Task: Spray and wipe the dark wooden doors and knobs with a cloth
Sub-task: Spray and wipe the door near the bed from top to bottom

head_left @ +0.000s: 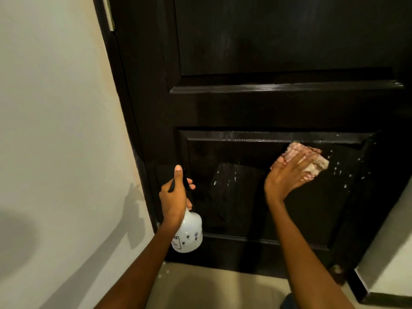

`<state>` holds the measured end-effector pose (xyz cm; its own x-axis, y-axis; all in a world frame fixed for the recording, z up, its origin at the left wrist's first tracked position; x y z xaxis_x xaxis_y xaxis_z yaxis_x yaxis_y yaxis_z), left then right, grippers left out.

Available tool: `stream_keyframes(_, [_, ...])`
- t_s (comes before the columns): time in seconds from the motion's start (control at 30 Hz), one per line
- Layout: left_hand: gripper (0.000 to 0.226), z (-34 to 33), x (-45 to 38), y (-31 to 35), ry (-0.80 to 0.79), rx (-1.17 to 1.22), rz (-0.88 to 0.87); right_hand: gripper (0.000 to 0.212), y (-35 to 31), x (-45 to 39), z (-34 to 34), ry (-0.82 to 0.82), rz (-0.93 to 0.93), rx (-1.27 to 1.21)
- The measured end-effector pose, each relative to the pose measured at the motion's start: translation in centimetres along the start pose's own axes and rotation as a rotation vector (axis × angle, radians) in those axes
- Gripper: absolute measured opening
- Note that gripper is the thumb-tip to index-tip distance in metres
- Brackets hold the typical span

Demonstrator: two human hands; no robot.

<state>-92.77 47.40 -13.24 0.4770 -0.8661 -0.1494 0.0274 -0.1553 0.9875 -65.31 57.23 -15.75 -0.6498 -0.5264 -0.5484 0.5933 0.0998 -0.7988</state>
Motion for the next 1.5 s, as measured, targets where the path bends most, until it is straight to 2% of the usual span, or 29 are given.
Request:
stream_keyframes(0.07, [0.067,-0.5,0.2,0.0,-0.021,-0.01,-0.012,0.066,-2.0,1.1,-1.6,-0.061,0.057,0.048])
stream_keyframes(0.1, [0.067,-0.6,0.3,0.1,-0.024,-0.013,-0.019,0.065,-2.7,2.0,-2.5,-0.115,0.166,0.089])
stream_keyframes(0.2, [0.067,-0.6,0.1,0.1,-0.015,-0.012,-0.031,0.066,-2.7,5.4,-5.9,-0.268,0.693,0.226])
stream_keyframes(0.3, [0.067,-0.4,-0.3,-0.2,0.008,-0.025,-0.034,0.086,-0.3,8.4,-7.8,-0.537,1.073,0.404])
stream_keyframes(0.37, [0.067,-0.3,-0.5,-0.7,0.016,-0.033,-0.024,0.091,2.1,10.1,-7.9,-0.715,1.239,0.616])
stream_keyframes(0.47, [0.066,-0.5,-0.2,-1.7,0.036,-0.033,0.01,0.081,4.8,12.2,-7.8,-0.89,1.39,0.817])
stream_keyframes(0.57, [0.065,-0.7,0.5,-2.6,0.045,-0.021,0.026,0.076,5.4,12.7,-7.5,-0.902,1.41,0.844])
stream_keyframes(0.67, [0.064,-0.8,0.6,-2.4,0.038,-0.024,0.019,0.086,4.3,10.6,-6.5,-0.728,1.288,0.691])
stream_keyframes(0.8, [0.063,-2.1,1.2,-1.7,0.01,-0.002,-0.002,0.071,3.1,4.1,-2.2,-0.441,1.096,0.485])
stream_keyframes(0.9, [0.062,-4.2,1.5,-0.3,-0.013,0.011,-0.036,0.07,4.4,-2.6,1.8,-0.211,0.79,0.423])
stream_keyframes(1.03, [0.061,-6.9,1.9,1.4,-0.05,0.0,-0.09,0.076,6.7,-6.8,5.0,-0.038,0.269,0.263])
stream_keyframes(1.13, [0.061,-8.1,2.5,2.0,-0.107,0.004,-0.116,0.07,4.5,-5.8,4.1,0.065,0.094,0.131])
stream_keyframes(1.2, [0.062,-8.7,3.0,2.6,-0.119,0.033,-0.137,0.064,1.7,-4.8,2.5,0.052,0.148,0.12])
stream_keyframes(1.37, [0.066,-9.3,3.3,3.7,-0.091,0.056,-0.175,0.054,-3.7,1.0,-3.0,-0.158,0.784,0.242])
stream_keyframes(1.5, [0.064,-10.8,3.5,4.3,-0.106,0.023,-0.211,0.051,-3.2,-1.1,-1.2,-0.137,0.961,0.324])
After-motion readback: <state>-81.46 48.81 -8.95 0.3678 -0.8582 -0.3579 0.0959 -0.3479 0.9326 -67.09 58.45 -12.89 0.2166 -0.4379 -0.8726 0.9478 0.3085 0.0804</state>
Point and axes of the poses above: each hand's wrist, its own x-axis away from the middle knuckle, its own z-axis out of the back of the hand, y = z × x, the point moved 1 cm from there along -x, towards the middle knuckle, and after that the axes turned 1 degree about -z, right-handed, at the moved point
